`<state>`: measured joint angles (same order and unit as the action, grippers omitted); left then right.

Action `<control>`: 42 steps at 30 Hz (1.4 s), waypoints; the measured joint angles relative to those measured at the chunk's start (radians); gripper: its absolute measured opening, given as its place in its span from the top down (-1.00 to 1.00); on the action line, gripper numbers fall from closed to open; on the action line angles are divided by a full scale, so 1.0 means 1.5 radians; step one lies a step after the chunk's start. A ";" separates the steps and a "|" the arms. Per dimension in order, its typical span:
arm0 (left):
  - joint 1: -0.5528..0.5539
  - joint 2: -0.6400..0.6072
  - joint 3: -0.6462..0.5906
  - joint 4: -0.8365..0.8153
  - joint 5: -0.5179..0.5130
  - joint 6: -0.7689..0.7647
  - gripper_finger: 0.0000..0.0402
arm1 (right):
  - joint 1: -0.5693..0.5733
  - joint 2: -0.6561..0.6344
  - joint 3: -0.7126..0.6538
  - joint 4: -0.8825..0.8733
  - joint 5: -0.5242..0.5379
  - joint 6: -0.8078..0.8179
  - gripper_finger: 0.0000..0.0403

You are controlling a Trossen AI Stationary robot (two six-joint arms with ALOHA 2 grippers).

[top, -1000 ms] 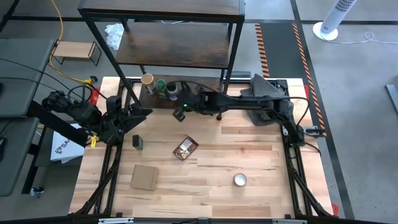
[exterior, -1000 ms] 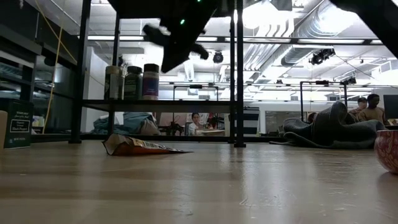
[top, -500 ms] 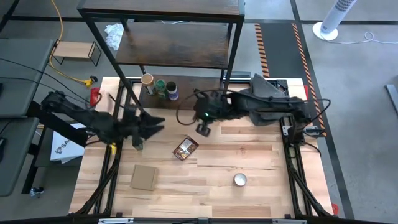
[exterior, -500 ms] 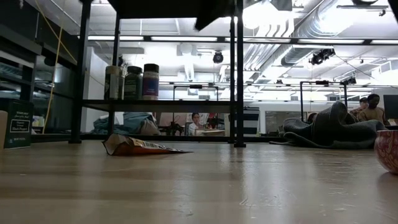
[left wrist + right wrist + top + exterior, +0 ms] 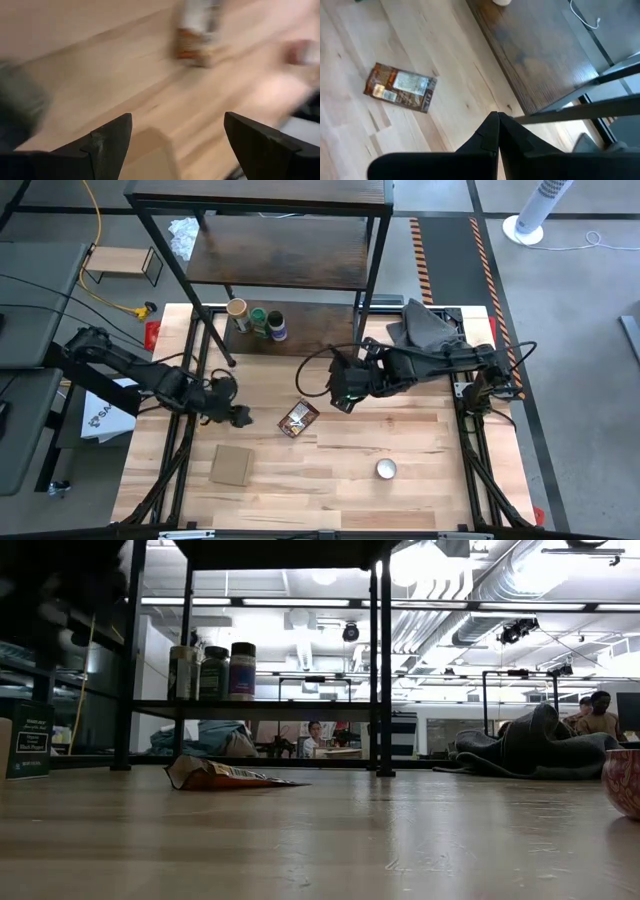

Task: Shelf spices
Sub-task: Put the black seasoning can on the shelf

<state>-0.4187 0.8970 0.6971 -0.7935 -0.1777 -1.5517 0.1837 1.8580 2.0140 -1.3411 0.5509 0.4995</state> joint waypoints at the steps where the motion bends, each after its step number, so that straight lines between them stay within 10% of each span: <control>1: -0.005 0.000 0.000 -0.030 0.005 -0.032 -0.55 | 0.001 0.000 0.000 0.004 0.001 0.000 1.00; 10: -0.089 -0.014 0.108 -0.109 -0.155 -0.196 -0.55 | 0.002 0.001 0.000 0.005 0.003 -0.008 1.00; 20: -0.124 0.038 0.188 -0.474 -0.085 -0.370 -0.54 | -0.017 0.001 0.000 0.030 0.011 -0.072 1.00; 42: -0.079 0.222 0.100 -0.417 -0.050 -0.472 -0.54 | -0.037 0.001 0.000 0.065 -0.008 -0.107 1.00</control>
<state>-0.5369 1.2294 0.8472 -1.4186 -0.2526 -2.2594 0.1287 1.8588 2.0140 -1.2438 0.5391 0.3389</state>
